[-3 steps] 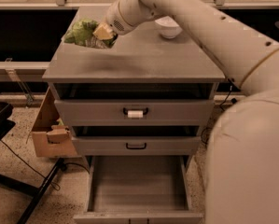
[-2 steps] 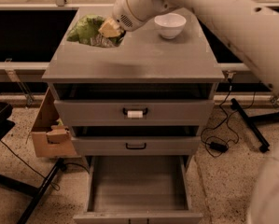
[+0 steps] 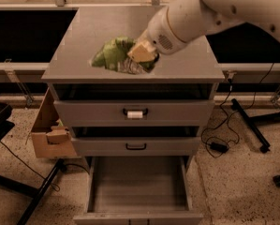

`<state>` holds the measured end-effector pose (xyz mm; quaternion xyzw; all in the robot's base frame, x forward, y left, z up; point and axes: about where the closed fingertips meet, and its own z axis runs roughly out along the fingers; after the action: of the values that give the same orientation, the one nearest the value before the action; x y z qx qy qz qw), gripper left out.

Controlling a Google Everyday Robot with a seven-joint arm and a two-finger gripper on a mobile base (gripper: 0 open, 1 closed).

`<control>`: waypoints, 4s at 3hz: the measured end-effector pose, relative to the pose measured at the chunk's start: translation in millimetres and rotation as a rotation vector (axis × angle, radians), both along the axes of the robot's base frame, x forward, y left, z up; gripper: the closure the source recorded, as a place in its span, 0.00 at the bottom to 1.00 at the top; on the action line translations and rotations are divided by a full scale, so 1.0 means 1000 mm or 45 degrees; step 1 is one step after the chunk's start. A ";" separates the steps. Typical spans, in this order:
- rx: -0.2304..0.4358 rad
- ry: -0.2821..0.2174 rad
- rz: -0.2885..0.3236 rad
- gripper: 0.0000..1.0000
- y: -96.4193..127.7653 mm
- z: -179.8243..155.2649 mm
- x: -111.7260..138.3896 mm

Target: Place green jalapeno chip bag into bottom drawer

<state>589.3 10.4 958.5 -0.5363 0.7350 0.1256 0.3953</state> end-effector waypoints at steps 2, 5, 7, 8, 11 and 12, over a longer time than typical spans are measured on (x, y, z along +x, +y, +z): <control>0.026 0.265 -0.058 1.00 -0.081 -0.096 -0.105; 0.159 0.316 -0.150 1.00 -0.070 -0.160 -0.109; 0.159 0.663 -0.305 1.00 -0.086 -0.342 -0.125; 0.169 0.813 -0.397 1.00 -0.098 -0.428 -0.127; 0.192 1.083 -0.544 1.00 -0.076 -0.598 -0.123; 0.214 1.123 -0.547 1.00 -0.051 -0.634 -0.116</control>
Offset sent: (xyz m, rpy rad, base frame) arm -0.1304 -0.1097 -0.1275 0.0411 0.2427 -0.0739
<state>473.3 -40.4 324.3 -0.2350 0.9135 0.3149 0.1055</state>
